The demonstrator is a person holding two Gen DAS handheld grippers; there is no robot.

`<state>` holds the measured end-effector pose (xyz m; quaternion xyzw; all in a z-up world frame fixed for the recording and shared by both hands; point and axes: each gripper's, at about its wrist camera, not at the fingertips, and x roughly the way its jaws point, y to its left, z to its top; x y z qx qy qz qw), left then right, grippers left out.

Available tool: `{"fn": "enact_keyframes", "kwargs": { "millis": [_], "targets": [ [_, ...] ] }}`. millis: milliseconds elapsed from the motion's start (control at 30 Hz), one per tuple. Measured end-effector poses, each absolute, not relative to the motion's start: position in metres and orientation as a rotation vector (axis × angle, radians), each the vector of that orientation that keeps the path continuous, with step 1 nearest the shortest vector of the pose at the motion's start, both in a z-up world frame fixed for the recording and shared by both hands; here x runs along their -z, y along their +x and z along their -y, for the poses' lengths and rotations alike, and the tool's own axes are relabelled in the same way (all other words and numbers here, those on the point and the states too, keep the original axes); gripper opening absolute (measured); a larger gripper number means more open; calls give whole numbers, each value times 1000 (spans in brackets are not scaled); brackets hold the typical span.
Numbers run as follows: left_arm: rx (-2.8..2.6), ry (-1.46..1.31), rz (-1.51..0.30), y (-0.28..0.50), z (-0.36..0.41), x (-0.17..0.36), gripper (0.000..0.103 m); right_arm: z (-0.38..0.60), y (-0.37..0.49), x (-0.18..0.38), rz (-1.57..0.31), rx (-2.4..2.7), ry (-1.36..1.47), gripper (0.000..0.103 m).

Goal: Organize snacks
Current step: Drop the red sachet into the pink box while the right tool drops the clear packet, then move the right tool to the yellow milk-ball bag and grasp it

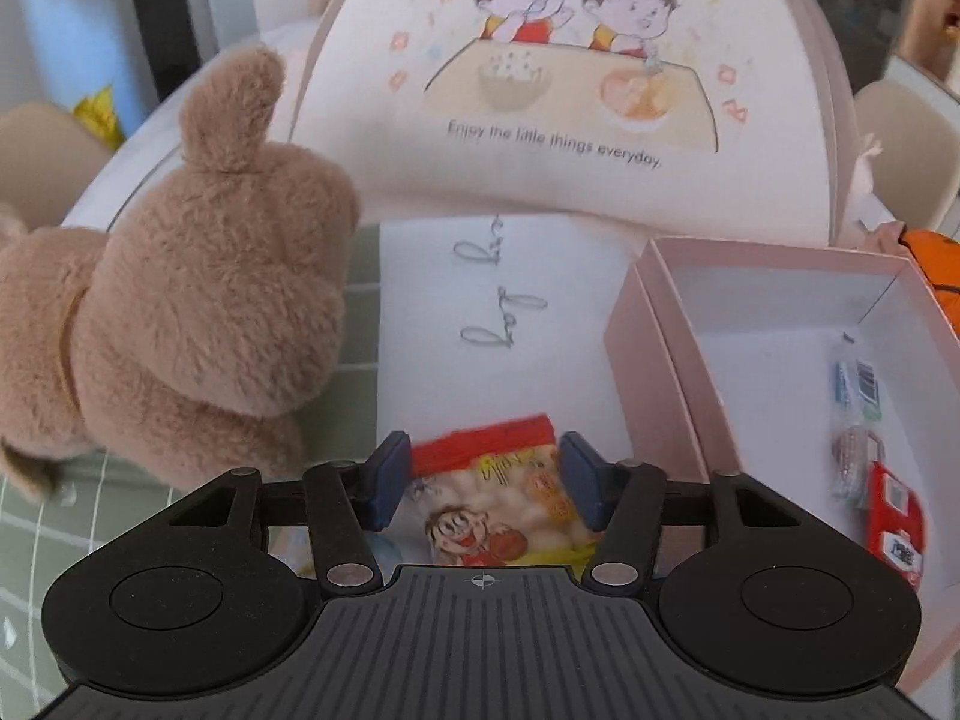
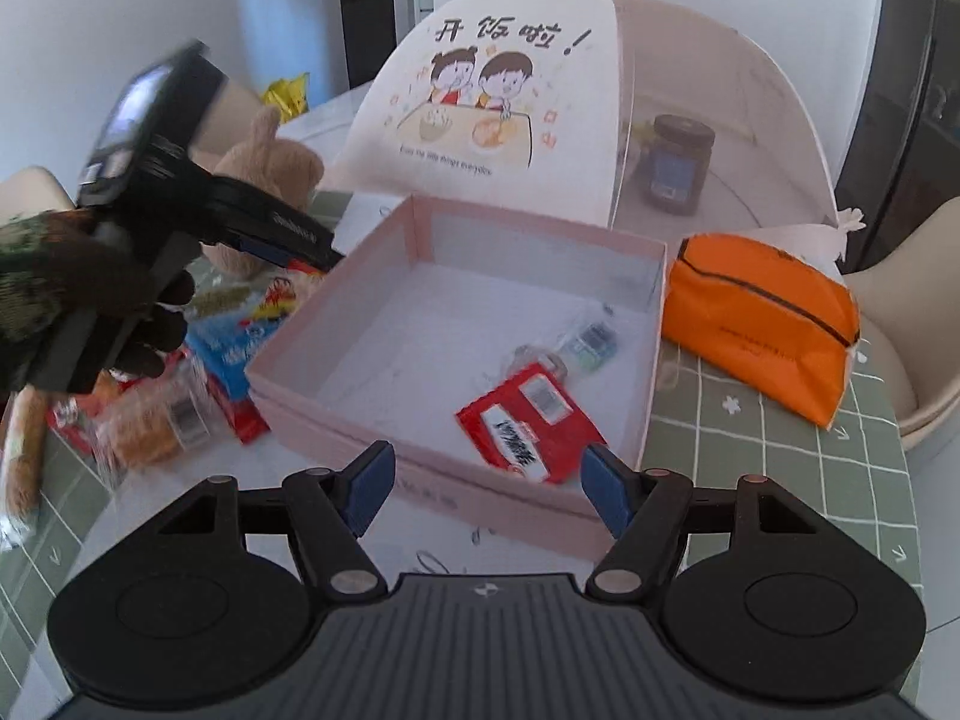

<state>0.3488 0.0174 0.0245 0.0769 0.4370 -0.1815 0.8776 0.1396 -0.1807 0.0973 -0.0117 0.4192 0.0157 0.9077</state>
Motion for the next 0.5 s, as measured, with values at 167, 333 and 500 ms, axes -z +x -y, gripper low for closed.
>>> {"fn": "enact_keyframes", "kwargs": {
  "millis": [167,333,500],
  "targets": [
    [433,244,-874,336,-23,-19,64,180,129,-90,-874,-32,-31,69],
    [430,212,-904,322,-38,-22,62,173,126,-85,-887,-76,-14,69],
    [461,202,-936,289,-52,-25,61,166,118,-85,-888,-145,-12,69]
  ]
}}
